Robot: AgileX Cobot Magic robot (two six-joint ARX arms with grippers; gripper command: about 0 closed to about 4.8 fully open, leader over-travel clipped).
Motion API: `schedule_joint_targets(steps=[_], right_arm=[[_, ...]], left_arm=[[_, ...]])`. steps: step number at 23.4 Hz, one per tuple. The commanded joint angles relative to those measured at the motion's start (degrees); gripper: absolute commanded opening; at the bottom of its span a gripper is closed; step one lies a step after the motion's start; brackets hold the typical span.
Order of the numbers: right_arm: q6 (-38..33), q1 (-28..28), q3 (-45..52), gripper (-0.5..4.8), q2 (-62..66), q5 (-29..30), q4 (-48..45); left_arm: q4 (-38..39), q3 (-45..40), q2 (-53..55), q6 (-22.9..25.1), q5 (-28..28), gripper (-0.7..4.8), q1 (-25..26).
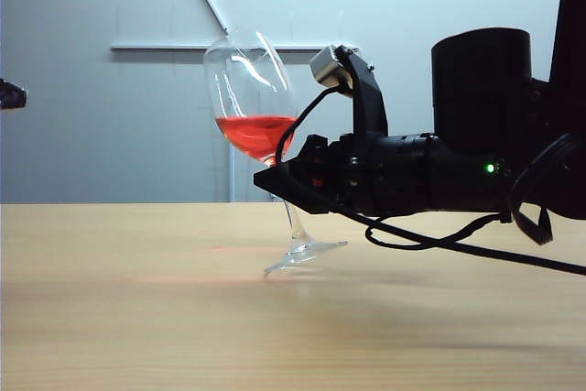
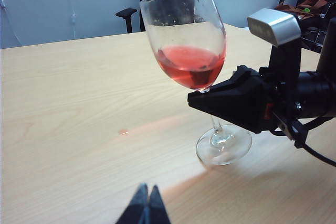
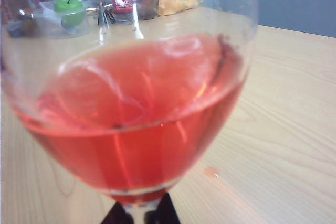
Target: Gently pick up the goblet, rotate it counterclockwise for two full turns (viewing from above), and then place it back on the table.
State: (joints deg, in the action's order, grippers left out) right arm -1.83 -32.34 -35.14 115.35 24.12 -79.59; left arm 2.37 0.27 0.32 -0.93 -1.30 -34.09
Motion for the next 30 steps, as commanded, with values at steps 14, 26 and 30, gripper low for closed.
schedule_joint_targets(steps=[14,26,30], right_arm=[[-1.31,0.09,2.12,-0.06,-0.2,0.2,-1.25],[-3.26,0.61,5.46,-0.06,-0.33,0.42,-1.22],[-3.3,0.63,5.75,-0.06,-0.33,0.39,-1.22]], left_arm=[[-0.72,0.24,0.02,0.09,0.0,-0.05,-0.04],[-0.72,0.24,0.02,0.07,0.0,-0.05,-0.04],[-0.72,0.24,0.02,0.09,0.0,-0.05,-0.04]])
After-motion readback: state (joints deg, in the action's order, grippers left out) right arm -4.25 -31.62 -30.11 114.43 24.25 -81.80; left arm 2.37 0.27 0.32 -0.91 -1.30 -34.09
